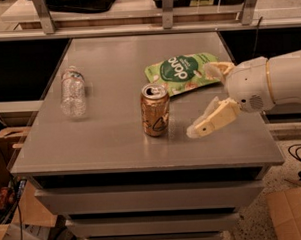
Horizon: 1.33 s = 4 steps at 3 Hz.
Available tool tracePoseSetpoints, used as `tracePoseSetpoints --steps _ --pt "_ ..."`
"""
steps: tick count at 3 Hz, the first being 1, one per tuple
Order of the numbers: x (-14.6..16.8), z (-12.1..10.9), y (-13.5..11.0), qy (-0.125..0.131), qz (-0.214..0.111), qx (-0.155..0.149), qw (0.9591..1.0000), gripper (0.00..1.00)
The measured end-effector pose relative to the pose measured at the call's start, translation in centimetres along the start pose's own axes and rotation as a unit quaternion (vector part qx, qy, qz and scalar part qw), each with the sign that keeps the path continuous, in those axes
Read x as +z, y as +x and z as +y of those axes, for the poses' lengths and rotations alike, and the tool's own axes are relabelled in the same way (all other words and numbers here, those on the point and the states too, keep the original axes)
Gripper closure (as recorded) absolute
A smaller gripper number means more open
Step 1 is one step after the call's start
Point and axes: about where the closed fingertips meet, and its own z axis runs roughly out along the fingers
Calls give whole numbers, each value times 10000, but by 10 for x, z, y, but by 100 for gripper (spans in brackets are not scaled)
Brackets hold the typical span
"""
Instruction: Pick orange can
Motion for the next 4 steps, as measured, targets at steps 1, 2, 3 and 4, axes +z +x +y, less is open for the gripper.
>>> tracePoseSetpoints --steps 1,2,3,4 --pt "15 1 -6 -162 -457 -43 9988 0" --pt "29 3 -11 -353 -816 -58 9960 0" --pt "44 4 -17 -543 -1101 -71 9924 0" --pt "58 8 -22 -730 -1290 -99 9889 0"
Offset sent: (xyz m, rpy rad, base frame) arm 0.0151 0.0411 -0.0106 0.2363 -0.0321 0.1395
